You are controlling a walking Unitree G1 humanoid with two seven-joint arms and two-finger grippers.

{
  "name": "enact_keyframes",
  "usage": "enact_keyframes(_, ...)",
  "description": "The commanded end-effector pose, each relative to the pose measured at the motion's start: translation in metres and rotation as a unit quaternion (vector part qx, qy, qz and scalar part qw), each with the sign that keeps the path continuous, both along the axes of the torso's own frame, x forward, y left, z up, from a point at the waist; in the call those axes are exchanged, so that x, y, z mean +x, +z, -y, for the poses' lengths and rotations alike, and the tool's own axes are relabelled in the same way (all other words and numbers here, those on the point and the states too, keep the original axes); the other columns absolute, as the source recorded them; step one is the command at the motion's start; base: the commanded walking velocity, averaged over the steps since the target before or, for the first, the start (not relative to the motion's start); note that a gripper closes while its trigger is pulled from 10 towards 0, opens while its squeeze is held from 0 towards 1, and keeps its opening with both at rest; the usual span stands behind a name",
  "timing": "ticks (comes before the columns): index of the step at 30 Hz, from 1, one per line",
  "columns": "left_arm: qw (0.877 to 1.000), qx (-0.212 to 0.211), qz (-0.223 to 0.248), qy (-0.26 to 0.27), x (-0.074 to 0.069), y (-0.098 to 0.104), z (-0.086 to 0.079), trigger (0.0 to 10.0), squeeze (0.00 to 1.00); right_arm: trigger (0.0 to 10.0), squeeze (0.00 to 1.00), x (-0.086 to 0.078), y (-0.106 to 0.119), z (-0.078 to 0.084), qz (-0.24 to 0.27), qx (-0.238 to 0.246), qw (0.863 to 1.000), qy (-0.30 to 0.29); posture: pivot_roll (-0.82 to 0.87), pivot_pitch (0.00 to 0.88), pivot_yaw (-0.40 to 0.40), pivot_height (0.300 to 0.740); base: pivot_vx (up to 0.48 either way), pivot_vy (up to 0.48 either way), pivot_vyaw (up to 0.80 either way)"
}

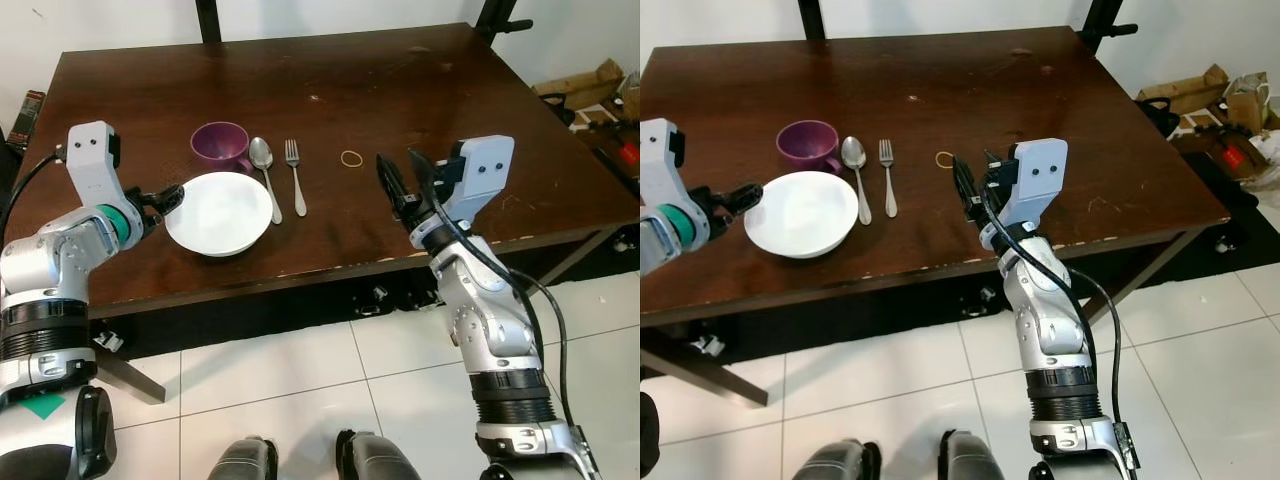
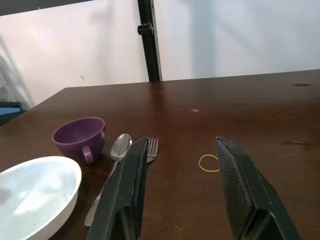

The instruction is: Setting the table

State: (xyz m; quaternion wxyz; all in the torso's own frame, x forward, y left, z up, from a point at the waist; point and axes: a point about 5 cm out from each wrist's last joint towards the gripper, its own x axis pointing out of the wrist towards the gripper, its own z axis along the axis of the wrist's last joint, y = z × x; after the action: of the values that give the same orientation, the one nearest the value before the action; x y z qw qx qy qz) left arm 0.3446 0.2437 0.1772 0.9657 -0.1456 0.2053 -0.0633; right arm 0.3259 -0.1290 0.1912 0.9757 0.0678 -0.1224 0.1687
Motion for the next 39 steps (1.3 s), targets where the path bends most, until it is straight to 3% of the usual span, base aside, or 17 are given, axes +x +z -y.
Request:
enact_keyframes(1,1.000,-0.008,-0.018,-0.005,-0.003,-0.008,0.001,10.0,0.00,10.0,0.00,0.000,-0.001,0.000,0.000,0.000,1.000,0.001,0.08,0.060,0.039,0.740,0.000,0.000,0.00)
enact_keyframes(6,0.998,-0.011,-0.050,-0.028,-0.007,-0.027,0.013,10.0,0.00,10.0,0.00,0.000,-0.002,-0.001,-0.001,0.001,1.000,0.001,0.07,0.063,0.042,0.740,0.000,0.000,0.00)
enact_keyframes(12,0.997,-0.017,-0.066,-0.025,-0.008,-0.034,0.015,9.8,0.00,10.0,0.00,0.000,-0.002,0.000,-0.002,0.002,1.000,0.000,0.07,0.069,0.043,0.740,0.000,0.000,0.00)
enact_keyframes(13,0.997,-0.022,-0.070,-0.024,-0.008,-0.037,0.016,9.0,0.00,10.0,0.00,0.000,-0.002,0.000,-0.002,0.002,1.000,-0.002,0.07,0.069,0.043,0.740,0.000,0.000,0.00)
enact_keyframes(14,0.997,-0.026,-0.073,-0.019,-0.007,-0.038,0.016,6.7,0.00,10.0,0.00,0.000,-0.002,0.000,-0.002,0.002,1.000,-0.002,0.07,0.069,0.043,0.740,0.000,0.000,0.00)
enact_keyframes(16,0.997,-0.030,-0.076,-0.016,-0.007,-0.040,0.016,6.7,0.00,10.0,0.00,0.000,-0.002,0.001,-0.002,0.002,1.000,-0.003,0.07,0.069,0.043,0.740,0.000,0.000,0.00)
enact_keyframes(17,0.996,-0.032,-0.078,-0.012,-0.007,-0.040,0.016,4.1,0.00,10.0,0.00,0.000,-0.002,0.001,-0.002,0.002,1.000,-0.003,0.06,0.073,0.042,0.740,0.000,0.000,0.00)
enact_keyframes(18,0.996,-0.032,-0.078,-0.012,-0.007,-0.040,0.016,4.1,0.00,10.0,0.00,0.000,-0.002,0.001,-0.002,0.002,1.000,-0.003,0.06,0.073,0.042,0.740,0.000,0.000,0.00)
enact_keyframes(19,0.996,-0.035,-0.079,-0.009,-0.007,-0.041,0.016,0.4,0.00,10.0,0.00,0.000,-0.002,0.001,-0.002,0.002,1.000,-0.004,0.06,0.074,0.041,0.740,0.000,0.000,0.00)
enact_keyframes(20,0.996,-0.038,-0.079,-0.007,-0.007,-0.041,0.016,0.0,0.00,10.0,0.00,0.000,-0.002,0.002,-0.002,0.002,1.000,-0.004,0.06,0.074,0.041,0.740,0.000,0.000,0.00)
enact_keyframes(39,0.997,-0.050,-0.062,0.006,-0.006,-0.038,0.018,0.0,0.00,10.0,0.00,0.001,-0.001,0.002,-0.002,0.003,1.000,-0.006,0.06,0.078,0.036,0.740,0.000,0.000,0.00)
